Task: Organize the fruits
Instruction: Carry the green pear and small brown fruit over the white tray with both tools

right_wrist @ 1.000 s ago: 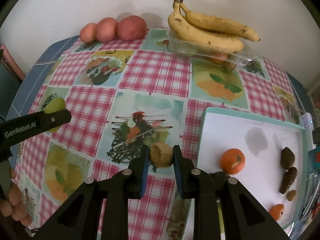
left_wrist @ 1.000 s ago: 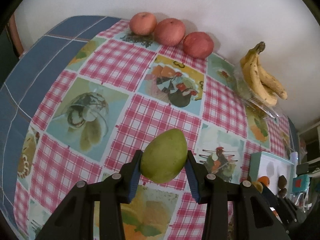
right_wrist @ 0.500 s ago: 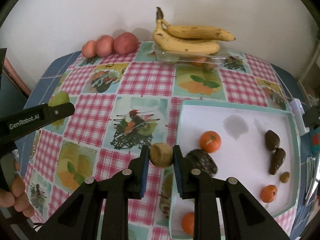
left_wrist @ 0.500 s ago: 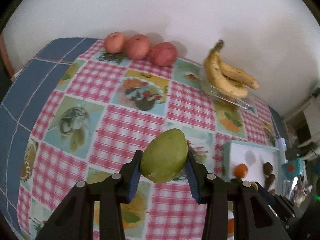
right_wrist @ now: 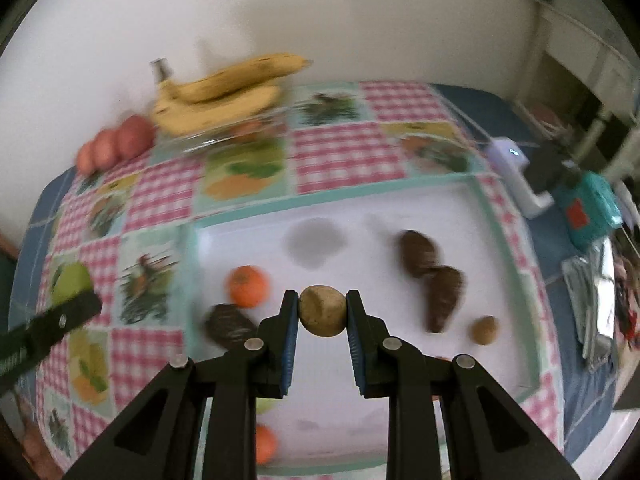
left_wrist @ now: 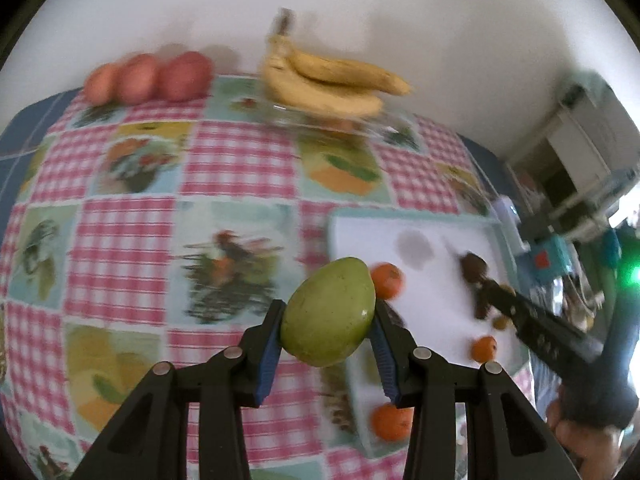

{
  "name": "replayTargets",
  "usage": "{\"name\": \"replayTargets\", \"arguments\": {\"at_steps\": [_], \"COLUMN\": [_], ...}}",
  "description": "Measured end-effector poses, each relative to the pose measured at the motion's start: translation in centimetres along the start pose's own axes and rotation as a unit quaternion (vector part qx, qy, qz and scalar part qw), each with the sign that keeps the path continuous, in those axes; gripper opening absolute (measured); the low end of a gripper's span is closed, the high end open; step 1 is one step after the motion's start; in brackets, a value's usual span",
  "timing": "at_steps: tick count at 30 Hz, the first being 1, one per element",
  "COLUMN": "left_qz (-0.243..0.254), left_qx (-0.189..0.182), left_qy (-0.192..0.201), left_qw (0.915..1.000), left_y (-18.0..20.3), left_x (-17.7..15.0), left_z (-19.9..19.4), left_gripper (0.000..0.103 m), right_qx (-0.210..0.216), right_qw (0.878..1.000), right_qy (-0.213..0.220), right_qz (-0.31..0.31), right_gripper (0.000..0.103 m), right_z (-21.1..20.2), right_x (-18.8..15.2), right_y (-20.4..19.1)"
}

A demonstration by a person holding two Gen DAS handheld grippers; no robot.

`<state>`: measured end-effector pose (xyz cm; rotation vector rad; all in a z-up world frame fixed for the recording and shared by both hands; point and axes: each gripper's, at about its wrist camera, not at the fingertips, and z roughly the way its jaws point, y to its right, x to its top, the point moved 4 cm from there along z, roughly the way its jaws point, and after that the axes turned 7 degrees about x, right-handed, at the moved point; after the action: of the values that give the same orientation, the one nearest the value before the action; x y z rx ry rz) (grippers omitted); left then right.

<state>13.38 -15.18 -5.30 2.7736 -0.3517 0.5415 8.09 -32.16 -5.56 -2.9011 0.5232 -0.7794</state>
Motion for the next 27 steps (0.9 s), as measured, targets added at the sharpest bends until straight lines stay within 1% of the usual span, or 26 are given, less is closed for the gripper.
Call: {"name": "replayTargets", "arguments": {"at_steps": [3,6,9,13,17,20,23,27], "left_qz": [0.040,0.064,0.079,0.091,0.101,0.112,0.120,0.127], "left_qx": [-0.007,-0.015,-0.017,-0.015,-0.013,-0.004,0.004,0.008], "left_qy": [-0.005,-0.012,-0.022,-0.023,-0.023,-0.029,-0.027,-0.026], "left_qw": [0.9992,0.9978,0.9965,0.9955,0.9945,0.9932,0.9924,0.9915], "left_y": [2.9,4.9,6.1,7.1,7.8,8.3,8.5,8.7], "left_x": [-0.7,-1.2,-1.8,-2.1,-2.3,-2.6,-2.6,-2.7], "left_z": [1.0,2.0,3.1,4.1,5.0,5.7,5.7,5.7], "left_gripper": [0.044,0.044,0.044,0.044,0.044,0.044,0.044,0.044], "right_qx": [-0.004,-0.004,-0.001,0.004,0.006,0.010,0.013,0.010], "right_qw": [0.999,0.999,0.998,0.997,0.997,0.996,0.996,0.995], "right_qy": [0.002,0.005,0.006,0.001,-0.015,-0.026,-0.033,-0.027], "right_qz": [0.031,0.051,0.067,0.073,0.079,0.080,0.078,0.091], "right_gripper": [0.024,0.025,0.025,0.025,0.025,0.025,0.025,0.025], "right_z": [-0.3,-0.6,-0.5,-0.2,0.9,1.7,2.3,2.1], "right_x": [0.0,0.0,0.1,-0.1,-0.4,-0.7,-0.8,-0.7], "right_y": [2.8,4.7,6.1,7.0,7.8,7.9,8.0,8.8]}}
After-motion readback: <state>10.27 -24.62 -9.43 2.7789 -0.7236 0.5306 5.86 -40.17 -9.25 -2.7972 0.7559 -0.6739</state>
